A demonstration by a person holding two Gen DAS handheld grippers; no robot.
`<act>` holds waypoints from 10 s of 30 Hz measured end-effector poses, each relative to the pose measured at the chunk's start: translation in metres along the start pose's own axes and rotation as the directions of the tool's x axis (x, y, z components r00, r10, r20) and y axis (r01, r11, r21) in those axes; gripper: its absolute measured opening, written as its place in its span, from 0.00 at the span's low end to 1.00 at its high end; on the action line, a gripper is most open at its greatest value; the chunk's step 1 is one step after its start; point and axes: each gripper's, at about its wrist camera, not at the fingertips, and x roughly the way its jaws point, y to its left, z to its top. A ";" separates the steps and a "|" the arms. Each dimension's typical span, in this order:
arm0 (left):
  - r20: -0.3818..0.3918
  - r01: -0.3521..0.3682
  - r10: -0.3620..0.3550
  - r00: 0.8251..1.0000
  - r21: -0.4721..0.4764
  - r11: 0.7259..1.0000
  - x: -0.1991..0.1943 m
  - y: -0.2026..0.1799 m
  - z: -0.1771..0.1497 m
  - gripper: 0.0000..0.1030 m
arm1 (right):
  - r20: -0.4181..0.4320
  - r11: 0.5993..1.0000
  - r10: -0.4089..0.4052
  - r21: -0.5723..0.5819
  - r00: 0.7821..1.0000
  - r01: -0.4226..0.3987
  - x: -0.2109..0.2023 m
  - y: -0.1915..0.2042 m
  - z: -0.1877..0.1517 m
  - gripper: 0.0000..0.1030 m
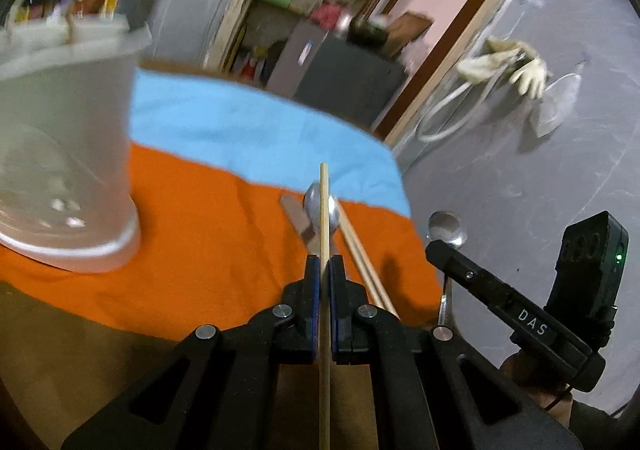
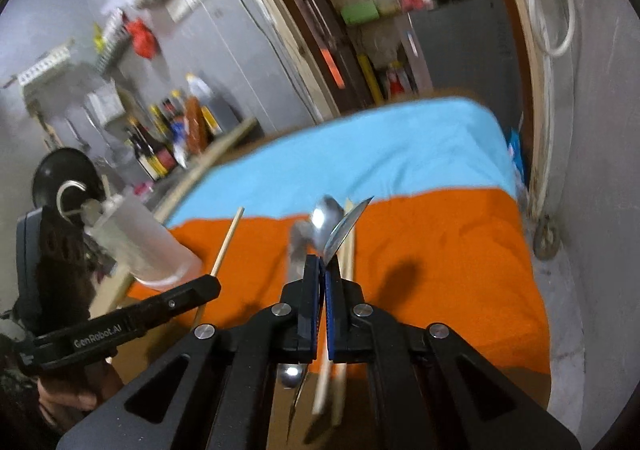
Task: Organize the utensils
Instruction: 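Grasp a wooden chopstick with the left tool while the right tool grasps the small silver spoon, then carry the chopstick and small spoon into the white caddy and open both tools, then withdraw both tools from the caddy back to the remaining utensils, then grasp the silver knife with the left tool while the right tool grasps a wooden chopstick, then carry the knife and chopstick into the white caddy and open both tools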
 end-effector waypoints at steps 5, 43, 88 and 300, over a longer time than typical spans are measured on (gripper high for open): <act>0.125 0.004 -0.008 0.992 0.035 0.999 -0.035 -0.012 0.008 0.02 | 0.124 0.998 0.002 -0.063 0.992 0.006 -0.029 0.031 0.009 0.01; 0.595 -0.123 0.095 0.798 0.007 0.992 -0.146 0.170 0.103 0.02 | 0.467 0.883 0.113 -0.452 0.877 0.127 0.071 0.257 0.014 0.01; 0.511 -0.196 0.114 0.852 0.109 0.975 -0.145 0.149 0.073 0.15 | 0.427 0.919 0.136 -0.390 0.894 0.047 0.056 0.251 0.018 0.26; 0.429 -0.015 -0.011 0.903 0.058 0.998 -0.176 0.052 0.064 0.13 | 0.370 0.960 0.219 -0.244 0.903 -0.133 -0.060 0.169 0.060 0.03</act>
